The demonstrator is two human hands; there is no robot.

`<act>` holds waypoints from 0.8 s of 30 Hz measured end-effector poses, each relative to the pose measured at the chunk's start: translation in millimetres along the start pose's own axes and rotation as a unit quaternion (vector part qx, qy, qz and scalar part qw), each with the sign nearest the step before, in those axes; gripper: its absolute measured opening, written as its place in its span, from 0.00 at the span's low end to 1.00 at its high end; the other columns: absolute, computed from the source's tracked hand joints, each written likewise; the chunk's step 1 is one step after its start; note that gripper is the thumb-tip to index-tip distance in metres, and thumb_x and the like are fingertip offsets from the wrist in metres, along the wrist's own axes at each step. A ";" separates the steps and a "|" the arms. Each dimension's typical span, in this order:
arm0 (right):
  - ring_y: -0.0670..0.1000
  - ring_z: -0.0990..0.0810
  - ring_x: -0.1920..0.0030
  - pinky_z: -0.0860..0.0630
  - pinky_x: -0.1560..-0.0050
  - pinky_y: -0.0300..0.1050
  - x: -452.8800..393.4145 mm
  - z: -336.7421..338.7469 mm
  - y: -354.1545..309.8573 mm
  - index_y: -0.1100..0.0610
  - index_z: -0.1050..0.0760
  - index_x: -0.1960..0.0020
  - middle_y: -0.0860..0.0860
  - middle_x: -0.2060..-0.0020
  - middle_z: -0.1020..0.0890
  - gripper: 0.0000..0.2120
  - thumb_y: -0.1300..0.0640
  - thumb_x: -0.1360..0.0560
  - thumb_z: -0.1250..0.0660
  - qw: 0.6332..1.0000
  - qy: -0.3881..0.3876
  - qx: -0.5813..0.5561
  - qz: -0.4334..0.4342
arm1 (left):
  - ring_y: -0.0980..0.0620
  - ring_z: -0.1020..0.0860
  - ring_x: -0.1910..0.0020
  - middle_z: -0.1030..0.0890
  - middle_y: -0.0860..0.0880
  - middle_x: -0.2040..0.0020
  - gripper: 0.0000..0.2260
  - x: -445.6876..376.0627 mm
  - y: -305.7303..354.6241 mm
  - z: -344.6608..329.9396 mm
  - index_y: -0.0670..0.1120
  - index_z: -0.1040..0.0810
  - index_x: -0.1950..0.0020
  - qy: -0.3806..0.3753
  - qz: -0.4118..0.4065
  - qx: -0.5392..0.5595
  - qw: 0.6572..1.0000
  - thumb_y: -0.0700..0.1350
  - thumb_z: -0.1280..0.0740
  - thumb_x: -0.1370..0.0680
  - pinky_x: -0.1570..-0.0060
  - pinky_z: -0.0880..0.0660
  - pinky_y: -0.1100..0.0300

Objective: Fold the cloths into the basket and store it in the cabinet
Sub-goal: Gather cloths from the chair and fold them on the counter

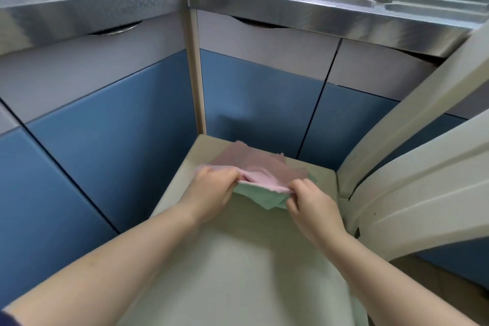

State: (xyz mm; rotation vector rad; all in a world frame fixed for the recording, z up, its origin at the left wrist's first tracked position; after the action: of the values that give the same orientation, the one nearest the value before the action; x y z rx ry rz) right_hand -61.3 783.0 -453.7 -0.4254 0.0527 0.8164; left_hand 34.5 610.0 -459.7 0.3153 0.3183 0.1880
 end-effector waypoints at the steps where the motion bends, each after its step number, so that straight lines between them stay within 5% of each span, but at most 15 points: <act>1: 0.52 0.25 0.60 0.30 0.63 0.46 -5.5 12.0 -1.7 0.52 0.28 0.53 0.48 0.58 0.25 0.05 0.55 0.25 0.42 1.000 0.018 0.000 0.002 | 0.54 0.21 0.54 0.18 0.57 0.51 0.16 -3.8 2.6 8.5 0.52 0.23 0.51 0.010 -0.005 0.002 1.000 0.48 0.51 0.22 0.53 0.30 0.57; 13: 0.54 0.23 0.52 0.31 0.59 0.44 -70.2 140.8 -22.5 0.52 0.24 0.45 0.48 0.52 0.21 0.10 0.53 0.21 0.42 0.986 0.145 0.046 0.069 | 0.53 0.24 0.53 0.21 0.53 0.51 0.09 -63.6 32.5 125.0 0.48 0.24 0.46 0.140 -0.023 0.019 0.990 0.47 0.43 0.19 0.56 0.26 0.53; 24: 0.60 0.23 0.51 0.28 0.54 0.48 -88.9 214.6 -40.2 0.56 0.22 0.44 0.55 0.51 0.21 0.10 0.58 0.22 0.38 0.977 0.164 0.083 0.105 | 0.51 0.25 0.60 0.24 0.52 0.58 0.14 -90.8 60.6 193.7 0.46 0.22 0.51 0.138 -0.119 -0.098 0.978 0.56 0.33 0.25 0.64 0.33 0.60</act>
State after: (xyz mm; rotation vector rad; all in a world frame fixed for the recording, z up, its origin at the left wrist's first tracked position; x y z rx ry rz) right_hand -118.6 780.1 -225.0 -0.3964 0.4774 0.9342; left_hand 6.8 592.7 -239.8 0.0528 0.6053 0.0252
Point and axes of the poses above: each hand's wrist, its own x-axis away from the middle knuckle, its own z-axis out of the back of the hand, y = z × x, the point moved 7 cm from there along -x, towards the middle knuckle
